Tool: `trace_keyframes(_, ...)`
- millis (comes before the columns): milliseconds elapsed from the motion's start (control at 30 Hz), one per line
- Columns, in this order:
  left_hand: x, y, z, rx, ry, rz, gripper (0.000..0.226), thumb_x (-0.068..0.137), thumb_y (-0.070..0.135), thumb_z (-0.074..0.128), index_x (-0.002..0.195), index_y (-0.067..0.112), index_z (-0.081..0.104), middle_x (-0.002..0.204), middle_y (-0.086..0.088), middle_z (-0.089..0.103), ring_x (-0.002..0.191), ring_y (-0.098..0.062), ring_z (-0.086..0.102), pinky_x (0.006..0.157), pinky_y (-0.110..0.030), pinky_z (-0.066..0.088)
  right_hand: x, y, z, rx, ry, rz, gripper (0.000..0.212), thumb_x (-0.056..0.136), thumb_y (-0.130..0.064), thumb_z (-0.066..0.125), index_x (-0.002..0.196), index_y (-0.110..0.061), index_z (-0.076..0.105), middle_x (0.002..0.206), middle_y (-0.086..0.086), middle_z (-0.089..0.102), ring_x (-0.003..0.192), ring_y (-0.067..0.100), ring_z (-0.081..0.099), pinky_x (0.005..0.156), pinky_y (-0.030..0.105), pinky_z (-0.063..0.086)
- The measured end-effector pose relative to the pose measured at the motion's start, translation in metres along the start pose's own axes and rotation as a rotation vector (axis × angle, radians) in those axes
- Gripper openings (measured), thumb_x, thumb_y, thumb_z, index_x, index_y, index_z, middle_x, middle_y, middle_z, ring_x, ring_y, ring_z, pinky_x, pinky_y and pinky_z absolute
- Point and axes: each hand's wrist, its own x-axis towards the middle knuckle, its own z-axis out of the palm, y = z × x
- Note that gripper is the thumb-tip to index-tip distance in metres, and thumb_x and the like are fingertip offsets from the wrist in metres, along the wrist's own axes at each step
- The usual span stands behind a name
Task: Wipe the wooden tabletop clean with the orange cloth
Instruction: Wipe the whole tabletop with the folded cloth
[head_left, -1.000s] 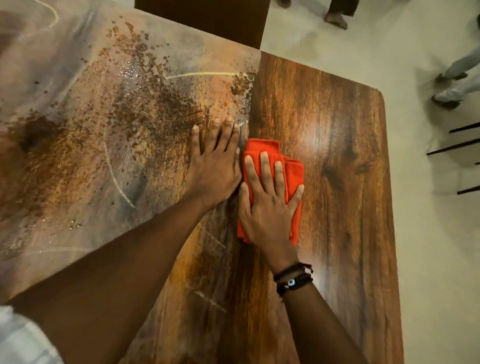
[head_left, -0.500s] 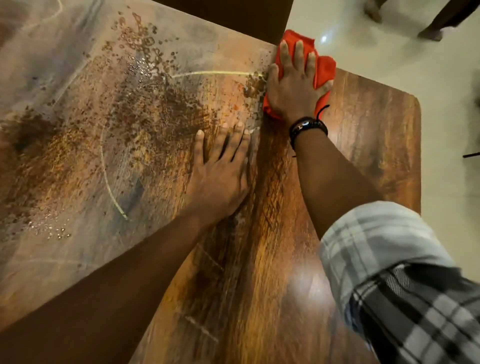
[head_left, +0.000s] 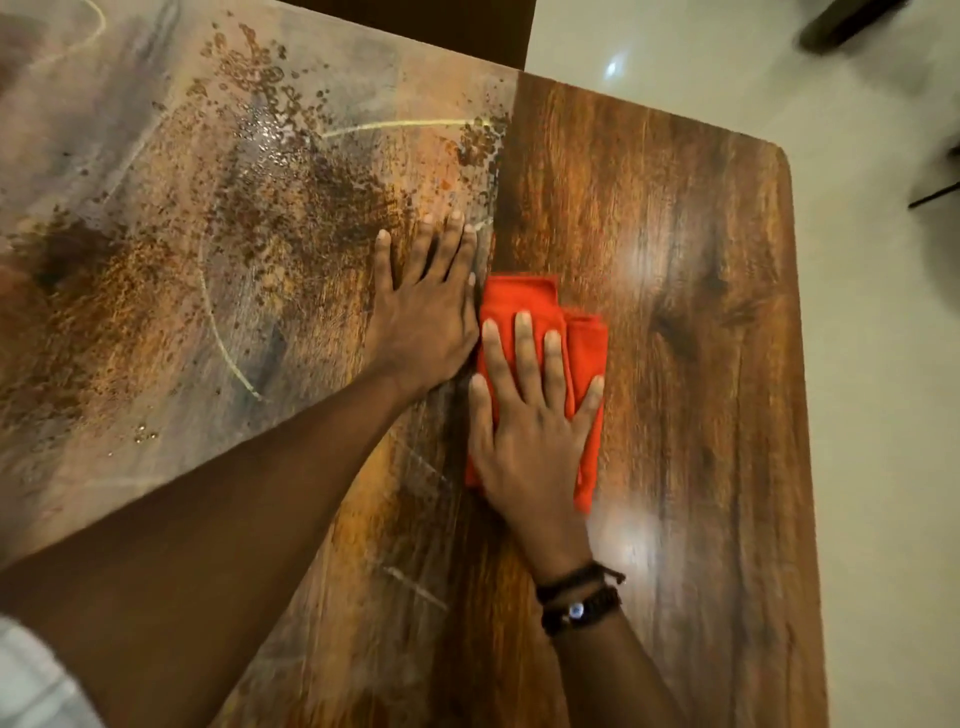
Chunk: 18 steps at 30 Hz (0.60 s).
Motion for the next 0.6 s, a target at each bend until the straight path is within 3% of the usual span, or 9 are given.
trace_keyframes(167, 0.0, -0.002, 0.002, 0.002, 0.004, 0.006, 0.063, 0.101, 0.04, 0.008, 0.158, 0.015, 0.013, 0.167, -0.003, 0.007, 0.154, -0.024, 0.0, 0.12, -0.058, -0.007, -0.001, 0.0, 0.001, 0.016, -0.022, -0.001, 0.051, 0.108, -0.046, 0.02, 0.158, -0.045, 0.013, 0.169, -0.016, 0.003, 0.156, 0.009, -0.006, 0.119, 0.069, -0.002)
trace_keyframes(467, 0.001, -0.004, 0.006, -0.004, 0.01, -0.004, 0.063, 0.099, 0.038, 0.012, 0.158, 0.017, 0.013, 0.167, -0.001, 0.005, 0.154, -0.023, -0.001, 0.12, -0.057, -0.009, 0.219, 0.003, -0.009, 0.063, -0.009, 0.07, 0.052, 0.109, -0.045, 0.018, 0.16, -0.039, 0.011, 0.17, -0.009, 0.0, 0.157, 0.018, -0.005, 0.115, 0.075, -0.006)
trace_keyframes(600, 0.001, -0.003, 0.009, -0.02, 0.024, -0.014, 0.06, 0.101, 0.037, 0.012, 0.158, 0.019, 0.013, 0.167, 0.001, 0.007, 0.154, -0.021, 0.0, 0.12, -0.056, -0.01, 0.267, 0.001, -0.013, 0.053, -0.024, 0.113, 0.052, 0.108, -0.045, 0.017, 0.16, -0.038, 0.013, 0.17, -0.008, 0.002, 0.157, 0.02, -0.003, 0.115, 0.075, -0.006)
